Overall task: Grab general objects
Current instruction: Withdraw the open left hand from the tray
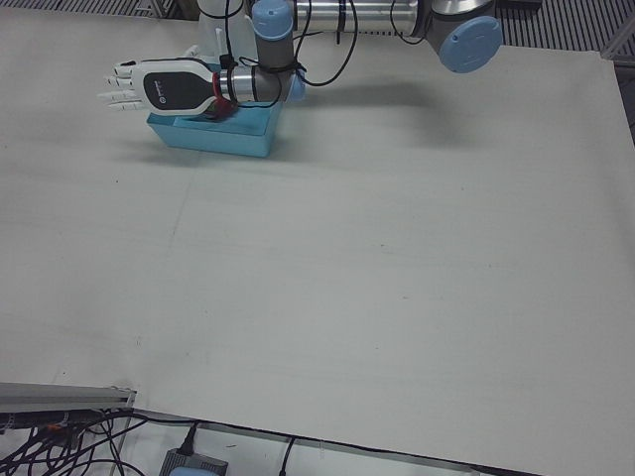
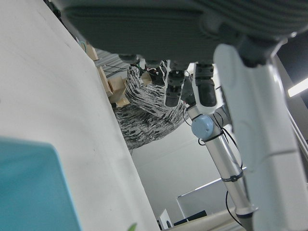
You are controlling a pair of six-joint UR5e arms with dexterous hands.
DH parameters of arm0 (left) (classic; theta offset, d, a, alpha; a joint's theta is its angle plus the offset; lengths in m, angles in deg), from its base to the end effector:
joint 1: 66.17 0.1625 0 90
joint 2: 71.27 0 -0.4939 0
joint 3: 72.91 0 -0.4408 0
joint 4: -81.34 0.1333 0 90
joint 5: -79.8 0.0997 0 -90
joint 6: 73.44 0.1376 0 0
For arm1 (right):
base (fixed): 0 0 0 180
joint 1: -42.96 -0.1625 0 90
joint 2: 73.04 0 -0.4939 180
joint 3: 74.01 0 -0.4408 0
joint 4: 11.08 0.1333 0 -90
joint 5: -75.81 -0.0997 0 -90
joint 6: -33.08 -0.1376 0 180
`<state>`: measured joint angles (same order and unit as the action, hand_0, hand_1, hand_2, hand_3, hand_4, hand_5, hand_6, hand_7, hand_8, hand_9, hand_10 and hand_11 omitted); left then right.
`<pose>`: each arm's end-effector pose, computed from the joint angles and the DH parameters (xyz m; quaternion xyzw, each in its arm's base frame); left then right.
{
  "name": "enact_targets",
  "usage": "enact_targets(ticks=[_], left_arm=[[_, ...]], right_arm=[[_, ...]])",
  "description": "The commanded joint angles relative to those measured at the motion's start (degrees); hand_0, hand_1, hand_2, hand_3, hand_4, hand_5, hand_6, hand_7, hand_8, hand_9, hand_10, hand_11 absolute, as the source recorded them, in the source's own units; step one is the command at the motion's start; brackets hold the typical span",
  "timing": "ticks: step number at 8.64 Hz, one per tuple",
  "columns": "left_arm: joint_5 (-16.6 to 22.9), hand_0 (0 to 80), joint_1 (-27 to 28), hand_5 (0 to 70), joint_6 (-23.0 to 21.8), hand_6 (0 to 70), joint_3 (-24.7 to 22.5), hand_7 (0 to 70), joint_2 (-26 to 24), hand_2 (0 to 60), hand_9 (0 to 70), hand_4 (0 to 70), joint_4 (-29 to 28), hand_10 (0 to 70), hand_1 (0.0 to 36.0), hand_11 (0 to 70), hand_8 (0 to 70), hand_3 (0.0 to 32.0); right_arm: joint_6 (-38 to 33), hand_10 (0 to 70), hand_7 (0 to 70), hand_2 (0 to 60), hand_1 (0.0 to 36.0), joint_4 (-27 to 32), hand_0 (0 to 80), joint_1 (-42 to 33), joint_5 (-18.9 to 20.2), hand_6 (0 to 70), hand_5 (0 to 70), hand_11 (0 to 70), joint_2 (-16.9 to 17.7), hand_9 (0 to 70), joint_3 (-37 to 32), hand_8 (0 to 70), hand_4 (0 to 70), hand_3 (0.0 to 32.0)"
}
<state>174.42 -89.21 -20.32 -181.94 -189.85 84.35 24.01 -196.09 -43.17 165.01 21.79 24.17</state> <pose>0.5974 -0.3869 0.2453 -0.1265 0.9132 -0.1603 0.3526 0.0989 -0.5410 0.7325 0.0735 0.6929 -0.7163 0.0374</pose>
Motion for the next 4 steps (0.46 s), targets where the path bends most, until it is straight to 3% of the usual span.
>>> enact_targets(ticks=[1,2,4], left_arm=[[2.4,49.4,-13.8,70.0,-9.0,15.1,12.5,14.4,1.0,21.1,1.4,3.1,-11.8,0.0,16.6,1.2,4.9,0.0],[2.6,48.3,-17.8,70.0,-10.9,14.9,15.2,11.5,1.0,25.3,0.9,2.5,-14.3,0.6,16.0,2.3,5.5,0.0],[2.6,48.5,-24.6,70.0,-12.4,17.4,20.5,13.3,1.0,29.6,1.2,3.6,-18.2,1.7,16.7,3.9,7.6,0.0]], right_arm=[[0.0,0.0,0.0,0.0,0.0,0.0,0.0,0.0,0.0,0.0,0.0,0.0,0.0,0.0,0.0,0.0,0.0,0.0],[-0.1,0.0,0.0,0.0,0.0,0.0,0.0,0.0,0.0,0.0,0.0,0.0,0.0,0.0,0.0,0.0,0.0,0.0],[0.0,0.0,0.0,0.0,0.0,0.0,0.0,0.0,0.0,0.0,0.0,0.0,0.0,0.0,0.1,0.0,0.0,0.0]])
